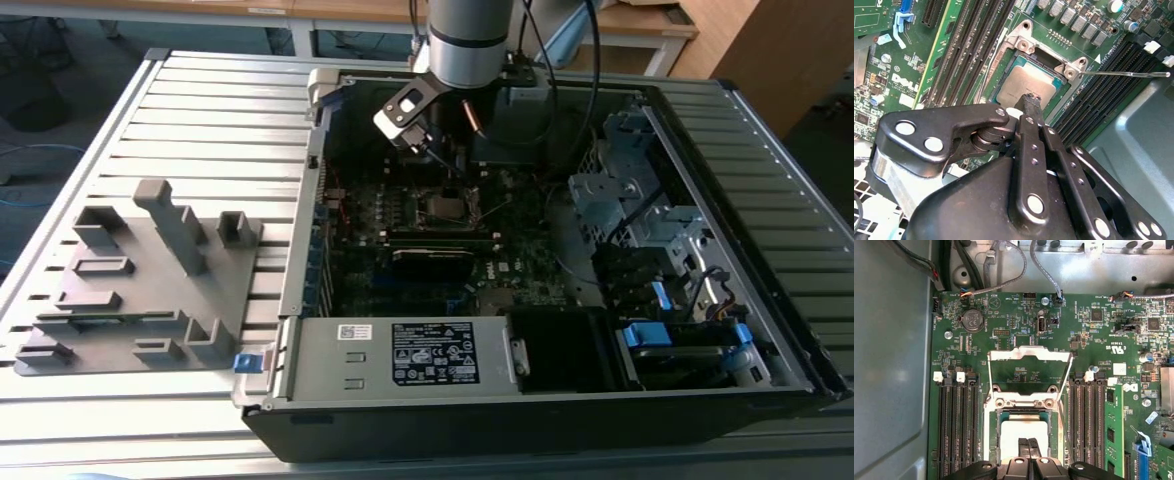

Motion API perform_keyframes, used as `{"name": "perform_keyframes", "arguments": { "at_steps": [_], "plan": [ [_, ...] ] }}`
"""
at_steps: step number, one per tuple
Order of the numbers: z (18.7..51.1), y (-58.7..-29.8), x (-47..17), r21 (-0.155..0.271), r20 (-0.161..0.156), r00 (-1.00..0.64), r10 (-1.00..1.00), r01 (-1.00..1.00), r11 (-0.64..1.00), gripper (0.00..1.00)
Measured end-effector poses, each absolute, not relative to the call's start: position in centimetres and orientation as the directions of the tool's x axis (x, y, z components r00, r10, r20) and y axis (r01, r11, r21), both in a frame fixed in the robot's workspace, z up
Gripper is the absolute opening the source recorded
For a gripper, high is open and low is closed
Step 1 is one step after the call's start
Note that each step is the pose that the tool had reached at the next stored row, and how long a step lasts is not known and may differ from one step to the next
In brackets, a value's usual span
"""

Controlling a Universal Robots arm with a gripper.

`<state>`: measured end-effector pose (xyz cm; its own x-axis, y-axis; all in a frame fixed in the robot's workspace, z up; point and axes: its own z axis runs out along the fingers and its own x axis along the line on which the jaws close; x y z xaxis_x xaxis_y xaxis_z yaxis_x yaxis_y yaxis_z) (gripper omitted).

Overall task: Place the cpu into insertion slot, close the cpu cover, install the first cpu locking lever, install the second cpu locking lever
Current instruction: 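Close the cpu cover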

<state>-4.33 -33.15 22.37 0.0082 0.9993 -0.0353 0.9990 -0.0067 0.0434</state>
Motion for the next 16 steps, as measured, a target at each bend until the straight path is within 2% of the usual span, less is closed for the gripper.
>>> {"name": "perform_keyframes", "arguments": {
  "at_steps": [16],
  "plan": [
    [23.09, -33.13, -3.76, 0.043, -0.032, 0.008, 0.999, 0.999, -0.007, 0.11]
  ]
}}
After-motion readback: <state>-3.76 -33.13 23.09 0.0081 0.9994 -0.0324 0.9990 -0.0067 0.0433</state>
